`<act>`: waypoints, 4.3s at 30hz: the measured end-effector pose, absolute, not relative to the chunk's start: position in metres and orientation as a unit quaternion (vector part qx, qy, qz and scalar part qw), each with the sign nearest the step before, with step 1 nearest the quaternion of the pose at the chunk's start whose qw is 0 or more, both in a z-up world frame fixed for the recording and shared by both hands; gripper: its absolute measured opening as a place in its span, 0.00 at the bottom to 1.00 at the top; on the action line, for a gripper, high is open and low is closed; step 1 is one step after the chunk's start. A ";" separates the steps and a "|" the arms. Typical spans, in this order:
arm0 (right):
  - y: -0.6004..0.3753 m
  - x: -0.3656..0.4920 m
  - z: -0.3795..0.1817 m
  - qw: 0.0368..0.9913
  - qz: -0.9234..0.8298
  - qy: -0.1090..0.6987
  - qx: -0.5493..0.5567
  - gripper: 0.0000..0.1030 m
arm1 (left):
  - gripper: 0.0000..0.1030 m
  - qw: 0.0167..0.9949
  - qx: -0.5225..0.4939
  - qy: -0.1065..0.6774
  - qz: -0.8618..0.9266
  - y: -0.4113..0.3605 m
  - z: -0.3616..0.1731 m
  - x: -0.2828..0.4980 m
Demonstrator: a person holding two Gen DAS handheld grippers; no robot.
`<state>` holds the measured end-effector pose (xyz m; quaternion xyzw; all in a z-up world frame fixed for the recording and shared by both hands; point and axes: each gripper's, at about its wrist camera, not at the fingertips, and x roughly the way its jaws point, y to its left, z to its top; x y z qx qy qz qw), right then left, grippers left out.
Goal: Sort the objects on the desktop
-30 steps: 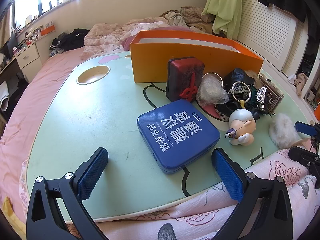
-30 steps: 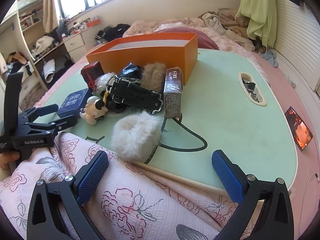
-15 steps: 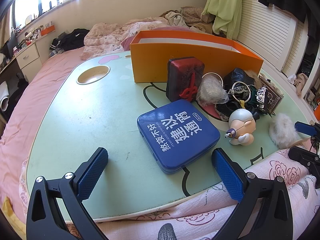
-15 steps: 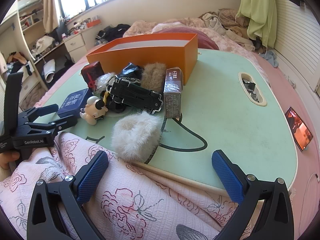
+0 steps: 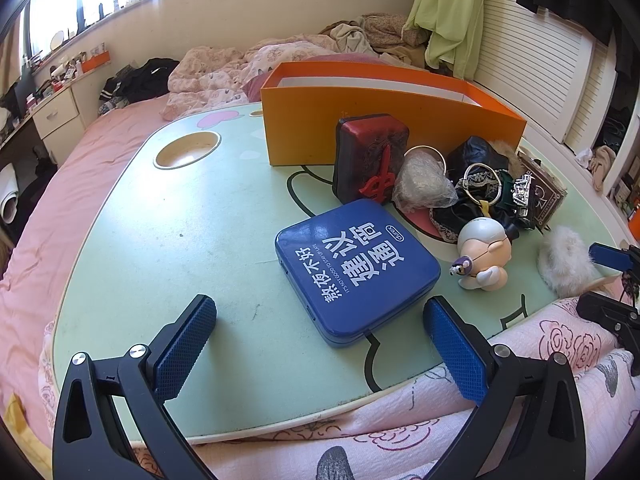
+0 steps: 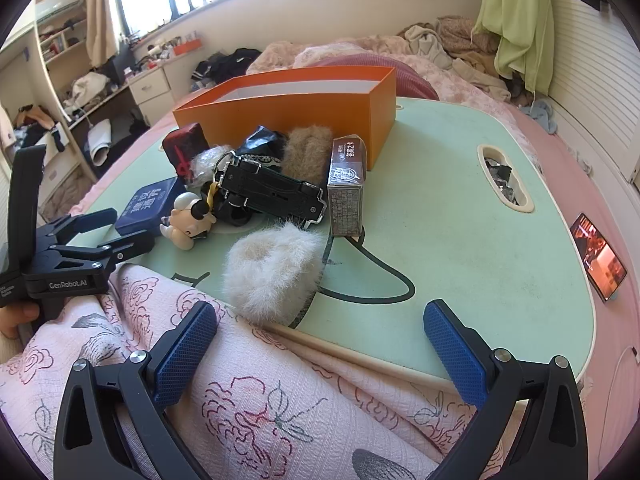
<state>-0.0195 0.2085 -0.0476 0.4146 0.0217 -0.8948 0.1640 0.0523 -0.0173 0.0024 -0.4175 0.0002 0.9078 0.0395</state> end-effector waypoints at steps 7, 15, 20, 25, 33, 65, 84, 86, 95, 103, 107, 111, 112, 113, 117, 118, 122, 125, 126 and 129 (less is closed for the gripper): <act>0.209 -0.019 -0.048 0.164 -0.895 0.022 0.415 1.00 | 1.00 0.040 -0.417 0.000 0.908 -0.017 0.002 0.052; 0.208 -0.019 -0.048 0.166 -0.894 0.021 0.416 1.00 | 1.00 0.039 -0.417 0.001 0.908 -0.017 0.002 0.053; 0.208 -0.019 -0.048 0.166 -0.894 0.021 0.416 1.00 | 1.00 0.040 -0.417 0.001 0.908 -0.018 0.002 0.054; 0.208 -0.018 -0.047 0.167 -0.894 0.019 0.416 1.00 | 1.00 0.036 -0.416 0.004 0.909 -0.017 0.005 0.057; 0.208 -0.018 -0.047 0.166 -0.894 0.019 0.416 1.00 | 1.00 0.062 -0.391 -0.011 0.918 -0.017 0.023 0.057; 0.223 -0.025 -0.003 0.093 -0.930 -0.076 0.347 0.82 | 0.79 0.038 -0.345 0.009 0.938 -0.003 0.032 0.039; 0.219 -0.048 -0.016 0.079 -0.924 -0.110 0.359 0.44 | 0.79 0.039 -0.352 -0.003 0.935 -0.009 0.027 0.038; 0.232 -0.046 -0.019 0.065 -0.921 -0.144 0.356 0.71 | 0.79 0.040 -0.354 -0.006 0.934 -0.010 0.026 0.038; 0.246 -0.048 -0.019 0.073 -0.912 -0.198 0.353 0.71 | 0.79 0.042 -0.355 -0.004 0.934 -0.011 0.026 0.039; 0.209 -0.069 -0.027 0.079 -0.905 -0.109 0.404 0.40 | 0.79 0.044 -0.354 -0.008 0.934 -0.012 0.026 0.038; 0.212 -0.067 -0.032 0.086 -0.901 -0.119 0.408 0.18 | 0.79 0.047 -0.348 -0.022 0.936 -0.018 0.029 0.040; 0.216 -0.059 -0.016 0.075 -0.920 -0.117 0.366 0.18 | 0.79 0.042 -0.308 -0.025 0.950 -0.022 0.050 0.047; 0.215 -0.058 -0.008 0.076 -0.926 -0.112 0.353 0.18 | 0.79 0.049 -0.295 -0.027 0.954 -0.022 0.061 0.046; 0.214 -0.059 -0.001 0.077 -0.930 -0.108 0.343 0.18 | 0.79 0.056 -0.289 -0.029 0.955 -0.022 0.070 0.042; 0.201 -0.080 0.031 0.090 -0.940 -0.101 0.314 0.18 | 0.79 0.066 -0.269 -0.021 0.961 -0.016 0.108 0.010; 0.198 -0.088 0.038 0.094 -0.941 -0.101 0.308 0.18 | 0.79 0.062 -0.267 -0.009 0.962 -0.013 0.116 -0.005; 0.179 -0.132 0.046 0.117 -0.932 -0.094 0.331 0.18 | 0.79 0.060 -0.296 -0.007 0.953 -0.005 0.122 -0.058; 0.164 -0.166 0.039 0.124 -0.921 -0.078 0.361 0.18 | 0.79 0.065 -0.331 -0.036 0.941 -0.011 0.110 -0.093; 0.161 -0.175 0.036 0.118 -0.920 -0.074 0.365 0.19 | 0.79 0.069 -0.351 -0.051 0.932 -0.015 0.102 -0.107; 0.158 -0.195 0.029 0.101 -0.917 -0.063 0.380 0.35 | 0.79 0.070 -0.400 -0.085 0.910 -0.022 0.080 -0.121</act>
